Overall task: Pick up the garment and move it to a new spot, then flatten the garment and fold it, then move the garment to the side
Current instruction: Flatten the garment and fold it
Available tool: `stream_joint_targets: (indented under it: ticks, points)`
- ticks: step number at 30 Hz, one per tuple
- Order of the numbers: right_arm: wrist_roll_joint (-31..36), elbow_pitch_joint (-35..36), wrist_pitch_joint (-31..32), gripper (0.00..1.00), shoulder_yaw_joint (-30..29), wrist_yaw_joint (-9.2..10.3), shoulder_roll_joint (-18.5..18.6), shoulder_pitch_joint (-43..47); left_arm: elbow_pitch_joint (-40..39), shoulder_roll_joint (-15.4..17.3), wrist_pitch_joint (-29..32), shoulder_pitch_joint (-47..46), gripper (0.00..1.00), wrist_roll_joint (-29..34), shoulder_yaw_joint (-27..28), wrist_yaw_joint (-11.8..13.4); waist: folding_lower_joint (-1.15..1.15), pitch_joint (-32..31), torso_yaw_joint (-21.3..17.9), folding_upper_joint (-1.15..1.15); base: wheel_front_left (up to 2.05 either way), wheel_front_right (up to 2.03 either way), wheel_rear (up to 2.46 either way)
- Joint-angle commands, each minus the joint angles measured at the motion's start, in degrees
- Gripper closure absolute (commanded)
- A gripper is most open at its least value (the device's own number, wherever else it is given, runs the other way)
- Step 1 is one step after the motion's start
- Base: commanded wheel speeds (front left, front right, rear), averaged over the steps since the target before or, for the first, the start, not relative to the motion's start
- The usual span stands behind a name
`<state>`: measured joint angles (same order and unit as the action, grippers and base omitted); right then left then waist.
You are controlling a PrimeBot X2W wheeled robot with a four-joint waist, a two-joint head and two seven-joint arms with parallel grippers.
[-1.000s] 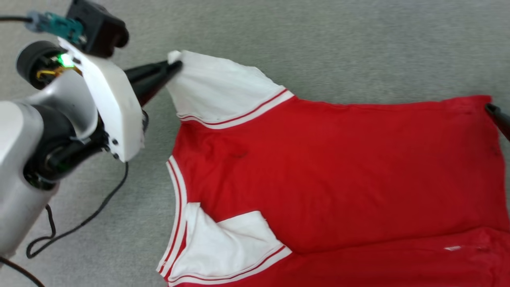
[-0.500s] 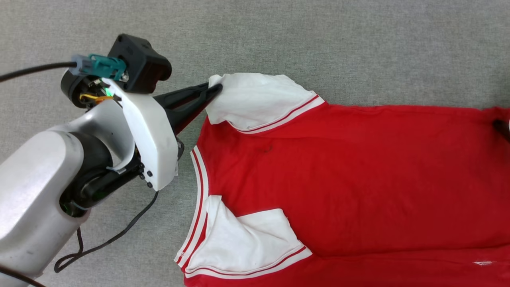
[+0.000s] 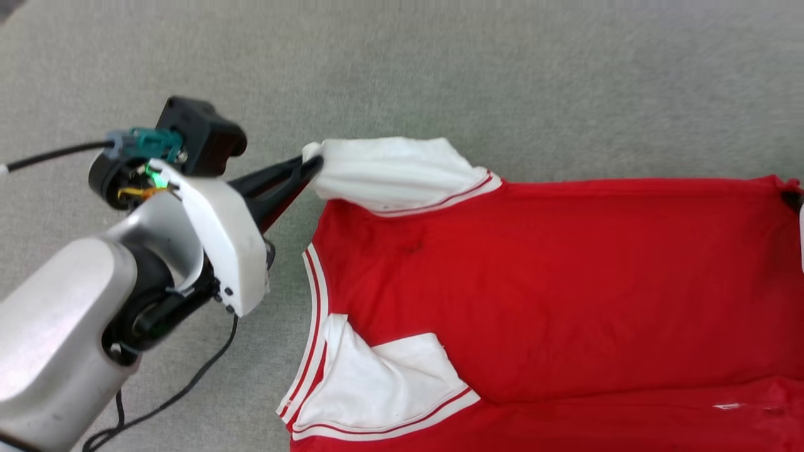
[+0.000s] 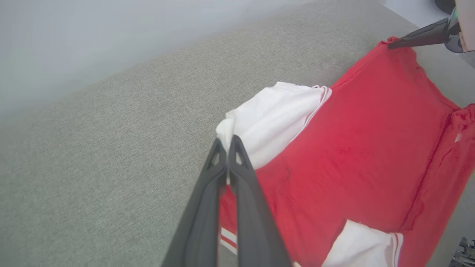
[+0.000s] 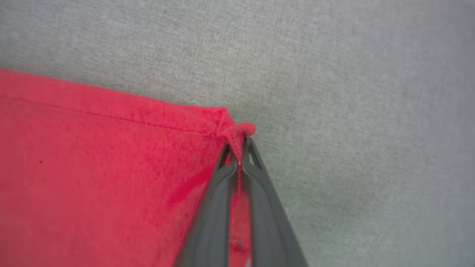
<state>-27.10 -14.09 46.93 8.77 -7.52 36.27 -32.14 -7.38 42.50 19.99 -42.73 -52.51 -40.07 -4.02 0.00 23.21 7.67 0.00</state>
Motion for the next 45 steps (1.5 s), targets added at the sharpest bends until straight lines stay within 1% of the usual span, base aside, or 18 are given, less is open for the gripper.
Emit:
stream_joint_targets:
  ticks: [1, 5, 9, 15, 21, 22, 25, 30, 38, 43, 44, 45]
  points:
    - [-0.60, 1.43, -1.58, 1.00, -1.12, 0.06, 0.17, 2.19, -0.23, 0.49, -0.81, 2.00, 1.00, -0.45, 0.45, 0.70, 0.00, -3.20, -1.32, 0.00, 0.00, 0.00, 0.00]
    - [-1.25, 5.32, -4.51, 1.00, -3.77, 0.06, -0.81, 7.02, -1.40, 1.83, -2.07, 6.11, 1.00, -1.23, 0.58, 2.20, 0.00, -6.25, -1.91, 0.00, 0.00, 0.00, 0.00]
    - [-1.95, 9.56, -7.11, 1.00, -6.73, 0.06, -2.59, 13.34, -3.22, 3.32, -3.21, 11.28, 1.00, -2.64, 0.50, 4.00, 0.00, -8.72, -2.07, 0.00, 0.00, 0.00, 0.00]
    - [-1.41, 15.26, -9.01, 1.00, -9.25, 0.06, -5.34, 23.06, -5.69, 5.51, -4.85, 20.28, 1.00, -4.75, -0.87, 6.22, 0.00, -11.40, -2.33, 0.00, 0.00, 0.00, 0.00]
    - [-1.49, 18.23, -8.39, 1.00, -10.87, 0.06, -6.82, 31.82, -6.68, 7.28, -5.59, 28.66, 1.00, -6.90, -3.30, 7.11, 0.00, -12.73, -2.29, 0.00, 0.00, 0.00, 0.00]
    - [-1.49, 18.23, -8.39, 1.00, -10.87, 0.06, -6.82, 31.82, -6.68, 7.28, -5.59, 28.66, 1.00, -6.90, -3.30, 7.11, 0.00, -12.73, -2.29, 0.00, 0.00, 0.00, 0.00]
    - [-1.21, 18.74, -7.80, 1.00, -10.43, 0.06, -6.05, 35.12, -5.95, 6.78, -5.83, 31.30, 1.00, -7.33, -4.91, 6.78, 0.00, -12.88, -2.31, 0.00, 0.00, 0.00, 0.00]
    - [-1.18, 17.63, -7.72, 1.00, -8.18, 0.06, -4.12, 38.14, -1.65, 4.97, -5.95, 32.39, 1.00, -5.04, -7.86, 5.66, 0.00, -12.47, -2.39, 0.00, 0.00, 0.00, 0.00]
    - [0.14, 14.20, -9.53, 1.00, -3.27, 0.07, 0.61, 38.54, 7.43, 0.26, -7.81, 29.36, 1.00, 0.09, -11.26, 3.19, 0.00, -11.05, -2.45, 0.00, 0.00, 0.00, 0.00]
    - [-0.68, 12.71, -11.13, 1.00, -0.90, 0.06, 1.11, 37.08, 11.73, -1.79, -8.60, 28.33, 1.00, 1.22, -12.41, 1.98, 0.00, -10.91, -2.63, 0.00, 0.00, 0.00, 0.00]
    - [-0.78, 12.68, -11.77, 0.52, -0.55, 0.06, 1.08, 36.87, 12.37, -2.09, -8.84, 28.38, 0.90, 1.20, -12.50, 1.78, 0.00, -11.07, -2.67, 0.00, 0.00, 0.00, 0.00]
    - [-0.97, 12.41, -12.16, 0.00, -0.41, 0.06, 0.95, 36.56, 12.87, -2.37, -9.09, 28.42, 0.57, 1.32, -12.57, 1.68, 0.00, -11.34, -2.70, 0.00, 0.00, 0.00, 0.00]
